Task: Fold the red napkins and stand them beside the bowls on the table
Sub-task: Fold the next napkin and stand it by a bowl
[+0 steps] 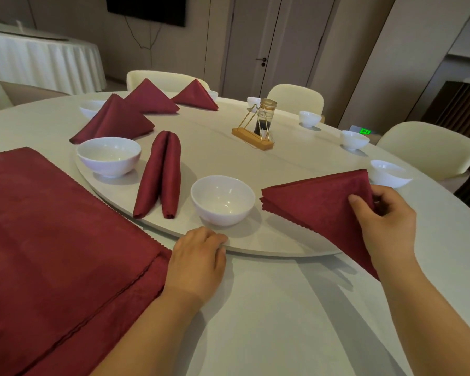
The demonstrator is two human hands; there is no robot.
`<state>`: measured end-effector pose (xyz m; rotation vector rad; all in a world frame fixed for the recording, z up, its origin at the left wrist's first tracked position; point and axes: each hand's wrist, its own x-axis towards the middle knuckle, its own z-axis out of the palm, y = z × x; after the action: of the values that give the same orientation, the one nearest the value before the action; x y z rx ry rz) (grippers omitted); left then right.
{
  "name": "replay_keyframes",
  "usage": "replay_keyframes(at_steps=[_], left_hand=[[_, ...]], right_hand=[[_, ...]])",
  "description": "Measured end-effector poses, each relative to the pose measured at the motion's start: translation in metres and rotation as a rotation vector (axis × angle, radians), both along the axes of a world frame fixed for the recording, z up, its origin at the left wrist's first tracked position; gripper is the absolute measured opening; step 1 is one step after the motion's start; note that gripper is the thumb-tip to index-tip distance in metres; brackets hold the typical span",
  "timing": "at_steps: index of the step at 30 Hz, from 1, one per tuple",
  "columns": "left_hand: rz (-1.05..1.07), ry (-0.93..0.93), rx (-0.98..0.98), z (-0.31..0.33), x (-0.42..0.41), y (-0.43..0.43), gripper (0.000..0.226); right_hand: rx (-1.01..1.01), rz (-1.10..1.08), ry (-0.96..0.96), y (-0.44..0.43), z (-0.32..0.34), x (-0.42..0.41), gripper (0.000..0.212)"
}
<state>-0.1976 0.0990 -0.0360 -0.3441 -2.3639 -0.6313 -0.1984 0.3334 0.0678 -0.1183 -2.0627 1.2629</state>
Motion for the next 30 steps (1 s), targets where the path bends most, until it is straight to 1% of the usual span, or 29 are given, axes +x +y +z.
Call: replay_keyframes(at_steps=[6,8,9,12,16,20,23,30], left_hand=[[0.007,-0.002,-0.003,-0.002,-0.002,0.0,0.016],[0.007,-0.003,0.008,-0.002,-0.002,0.001,0.014],[0.001,-0.006,0.015,-0.002,-0.002,0.001,0.015],[-0.011,-0.03,0.019,-0.001,-0.002,0.0,0.031],[-0.033,-0.054,0.047,-0.001,-0.001,-0.001,0.032],[-0.031,-0.058,0.061,0.0,-0.001,0.0,0.031],[-0.026,-0.055,0.07,0.0,-0.002,0.0,0.032],[-0.019,-0.063,0.056,0.0,-0.001,0.0,0.031]], right_hand=[[0.049,-0.03,-0.013,-0.021,0.0,-0.033,0.008],[0.063,-0.033,-0.025,-0.03,-0.003,-0.048,0.015],[0.069,-0.033,-0.032,-0.034,-0.004,-0.056,0.018],[0.101,-0.038,-0.056,-0.047,-0.009,-0.076,0.023],[0.15,-0.004,-0.084,-0.06,-0.018,-0.093,0.026],[0.206,0.05,-0.163,-0.06,-0.026,-0.095,0.028],[0.236,0.064,-0.178,-0.054,-0.029,-0.092,0.029],[0.371,0.009,-0.239,-0.04,-0.036,-0.073,0.036]])
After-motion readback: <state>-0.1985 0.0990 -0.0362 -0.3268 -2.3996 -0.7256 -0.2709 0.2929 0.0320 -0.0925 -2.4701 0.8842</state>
